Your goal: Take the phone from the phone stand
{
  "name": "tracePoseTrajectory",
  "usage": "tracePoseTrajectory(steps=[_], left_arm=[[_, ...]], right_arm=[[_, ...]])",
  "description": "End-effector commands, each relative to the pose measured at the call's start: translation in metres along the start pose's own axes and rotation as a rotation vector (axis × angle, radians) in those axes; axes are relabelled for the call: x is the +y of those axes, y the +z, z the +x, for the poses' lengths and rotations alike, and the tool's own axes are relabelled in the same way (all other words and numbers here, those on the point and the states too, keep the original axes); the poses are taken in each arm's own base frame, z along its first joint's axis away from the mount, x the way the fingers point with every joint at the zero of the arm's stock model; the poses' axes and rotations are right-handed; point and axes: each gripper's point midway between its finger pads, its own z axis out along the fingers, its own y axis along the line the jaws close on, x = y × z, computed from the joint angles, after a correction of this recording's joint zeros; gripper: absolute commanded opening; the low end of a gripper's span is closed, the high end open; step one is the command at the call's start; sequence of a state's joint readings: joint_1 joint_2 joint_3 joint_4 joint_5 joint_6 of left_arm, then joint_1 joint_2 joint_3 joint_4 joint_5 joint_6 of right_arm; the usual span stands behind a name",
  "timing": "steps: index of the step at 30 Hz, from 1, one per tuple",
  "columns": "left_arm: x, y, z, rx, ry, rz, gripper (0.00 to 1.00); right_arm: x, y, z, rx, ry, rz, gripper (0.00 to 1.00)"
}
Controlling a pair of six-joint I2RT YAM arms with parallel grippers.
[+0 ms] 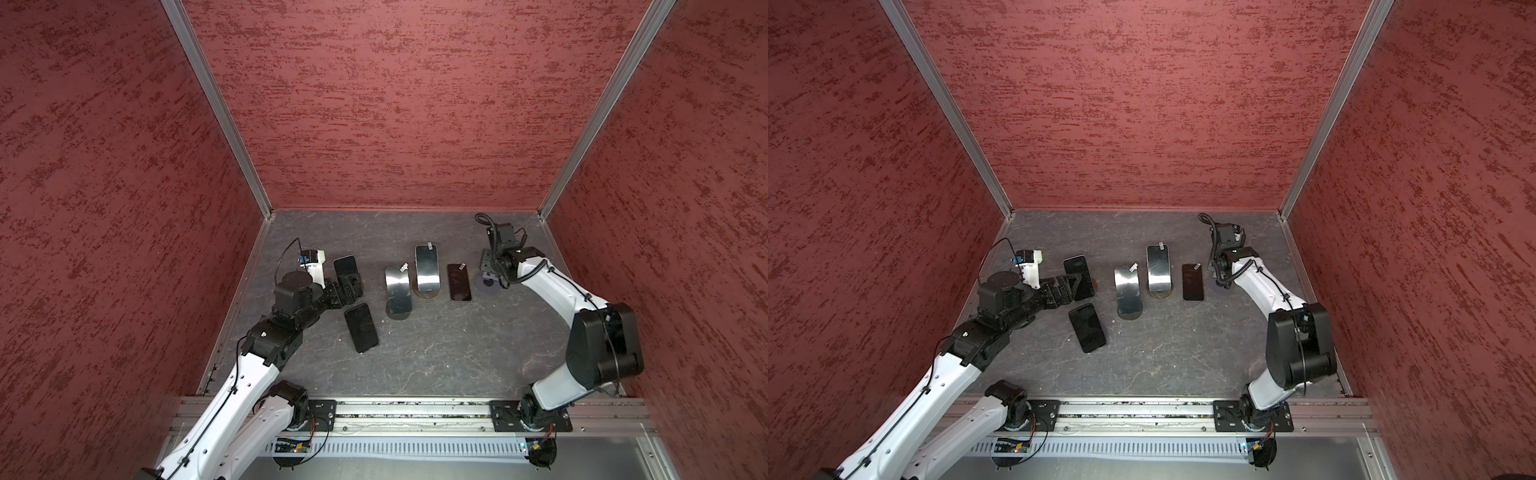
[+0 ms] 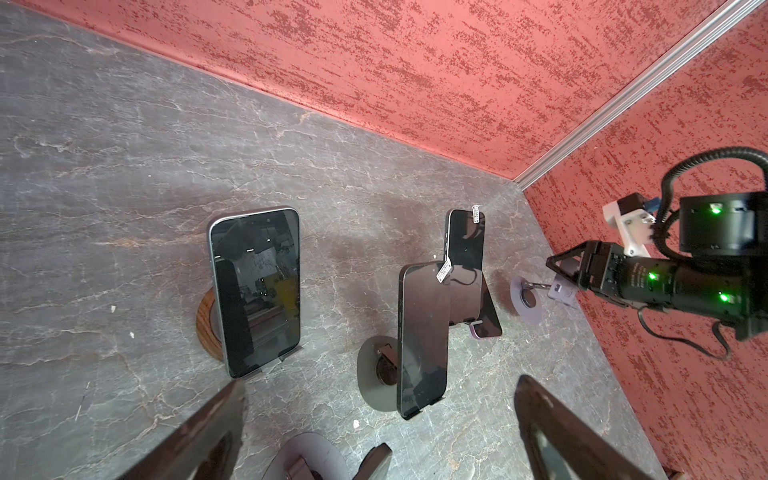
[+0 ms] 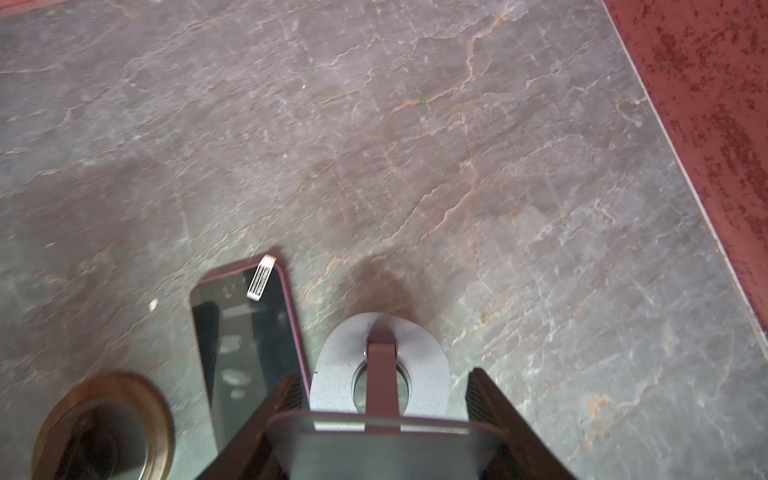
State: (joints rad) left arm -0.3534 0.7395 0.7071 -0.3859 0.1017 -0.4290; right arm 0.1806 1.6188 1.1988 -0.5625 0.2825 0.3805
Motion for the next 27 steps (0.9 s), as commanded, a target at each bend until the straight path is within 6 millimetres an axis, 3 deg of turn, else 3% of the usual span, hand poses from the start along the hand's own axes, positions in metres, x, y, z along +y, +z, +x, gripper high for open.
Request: tracePoseTrajectory(steps=[1,11,27], left_arm=[[0.001,-0.004,-0.008,-0.020,0.021,-0.016,0.99],[0.008,-0.002,-0.009,-0.021,0.013,-0.053,0.99],[0.013,0.009,-0.012,-0.005,0.017,-0.092,0.99]], right_arm=[[0.008,0.002,-0.042,-0.084,0.012,-0.043,0.54],[0.013,0.046,-0.080,-0.088,0.007,-0.035,0.56],[0.019,0.099,-0.102,-0.070,-0.011,-0.044,0.59]])
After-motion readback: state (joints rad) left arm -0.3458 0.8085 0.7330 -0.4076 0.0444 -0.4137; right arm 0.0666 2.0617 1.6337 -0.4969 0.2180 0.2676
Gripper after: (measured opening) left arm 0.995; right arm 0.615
